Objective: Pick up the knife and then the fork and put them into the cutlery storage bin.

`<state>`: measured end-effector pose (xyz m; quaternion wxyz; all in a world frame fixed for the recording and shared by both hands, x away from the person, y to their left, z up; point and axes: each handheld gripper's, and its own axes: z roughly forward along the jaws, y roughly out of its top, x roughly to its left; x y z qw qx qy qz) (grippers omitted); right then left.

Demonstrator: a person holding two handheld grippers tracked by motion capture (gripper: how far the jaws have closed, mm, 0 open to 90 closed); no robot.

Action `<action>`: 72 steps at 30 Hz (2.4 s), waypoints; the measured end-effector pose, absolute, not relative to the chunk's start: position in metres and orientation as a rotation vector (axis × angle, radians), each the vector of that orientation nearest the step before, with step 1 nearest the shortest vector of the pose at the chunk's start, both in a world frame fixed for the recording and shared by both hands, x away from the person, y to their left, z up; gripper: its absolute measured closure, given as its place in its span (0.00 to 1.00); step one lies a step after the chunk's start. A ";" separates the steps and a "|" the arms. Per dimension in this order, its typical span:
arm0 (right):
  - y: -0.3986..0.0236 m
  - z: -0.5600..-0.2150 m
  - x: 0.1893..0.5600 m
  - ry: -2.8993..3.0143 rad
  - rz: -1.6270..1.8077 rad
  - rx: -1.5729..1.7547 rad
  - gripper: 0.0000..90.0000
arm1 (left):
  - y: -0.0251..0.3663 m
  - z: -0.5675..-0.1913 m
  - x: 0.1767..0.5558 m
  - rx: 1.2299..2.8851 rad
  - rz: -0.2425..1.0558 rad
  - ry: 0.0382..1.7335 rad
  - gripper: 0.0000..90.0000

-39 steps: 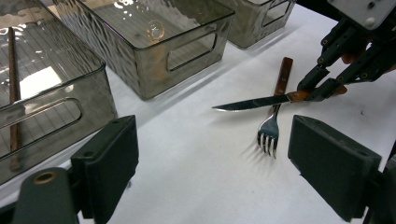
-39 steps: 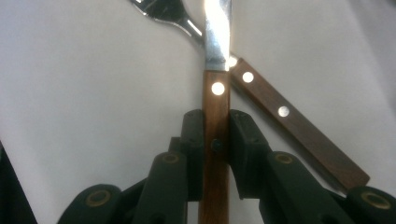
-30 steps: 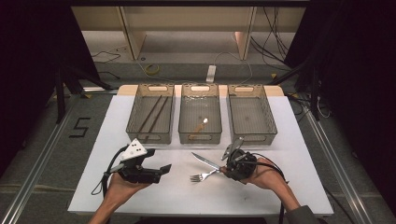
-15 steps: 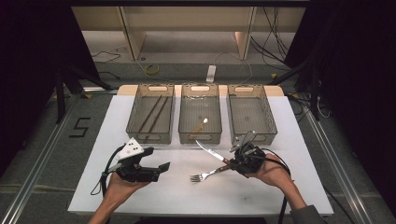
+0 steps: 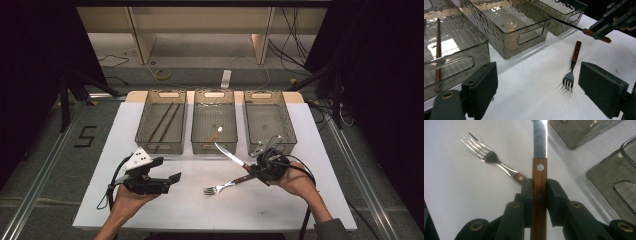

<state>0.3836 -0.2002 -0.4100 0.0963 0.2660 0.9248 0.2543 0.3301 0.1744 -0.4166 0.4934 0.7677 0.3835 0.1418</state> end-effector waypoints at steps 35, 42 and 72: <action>-0.223 -0.373 0.437 2.533 0.887 0.978 0.86 | 0.180 -0.415 0.330 1.811 0.371 0.951 0.17; -0.225 -0.370 0.451 2.491 0.907 1.037 0.86 | 0.180 -0.415 0.330 1.805 0.371 0.955 0.17; -0.247 -0.365 0.503 2.326 0.900 1.318 0.86 | 0.183 -0.413 0.329 1.775 0.390 0.961 0.17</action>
